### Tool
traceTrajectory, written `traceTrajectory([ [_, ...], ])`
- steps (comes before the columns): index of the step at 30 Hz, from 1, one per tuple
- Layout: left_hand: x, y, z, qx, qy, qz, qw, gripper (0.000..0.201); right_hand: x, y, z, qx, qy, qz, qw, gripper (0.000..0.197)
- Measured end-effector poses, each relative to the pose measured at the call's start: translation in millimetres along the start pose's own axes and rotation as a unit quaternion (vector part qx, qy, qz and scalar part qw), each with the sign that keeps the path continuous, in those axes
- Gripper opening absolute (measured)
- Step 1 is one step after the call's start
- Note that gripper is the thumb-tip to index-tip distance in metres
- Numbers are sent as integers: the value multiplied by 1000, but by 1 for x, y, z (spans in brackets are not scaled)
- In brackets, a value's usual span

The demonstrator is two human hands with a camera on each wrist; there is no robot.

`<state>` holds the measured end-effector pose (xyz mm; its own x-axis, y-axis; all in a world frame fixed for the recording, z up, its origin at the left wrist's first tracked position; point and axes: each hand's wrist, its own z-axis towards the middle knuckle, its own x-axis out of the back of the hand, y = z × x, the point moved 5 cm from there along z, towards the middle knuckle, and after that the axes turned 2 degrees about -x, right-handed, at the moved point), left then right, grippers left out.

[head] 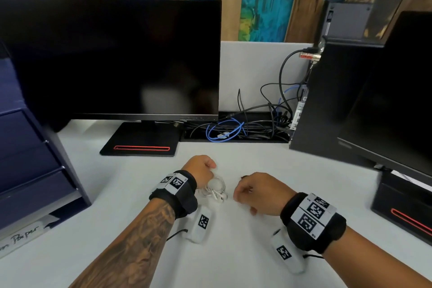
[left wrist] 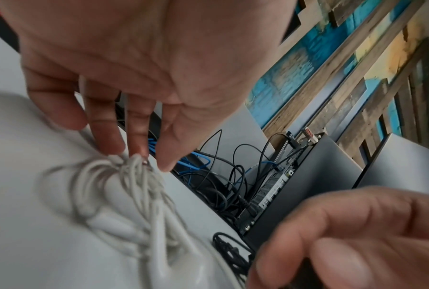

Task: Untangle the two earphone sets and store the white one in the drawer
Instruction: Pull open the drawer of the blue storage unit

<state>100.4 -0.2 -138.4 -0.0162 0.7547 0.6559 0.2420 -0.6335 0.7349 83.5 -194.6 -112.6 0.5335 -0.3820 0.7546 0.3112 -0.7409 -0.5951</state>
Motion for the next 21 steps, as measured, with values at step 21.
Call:
traceTrajectory([
  [21, 235, -29, -233, -78, 335, 21, 939, 8, -23, -268, -35, 259, 138, -72, 953, 10],
])
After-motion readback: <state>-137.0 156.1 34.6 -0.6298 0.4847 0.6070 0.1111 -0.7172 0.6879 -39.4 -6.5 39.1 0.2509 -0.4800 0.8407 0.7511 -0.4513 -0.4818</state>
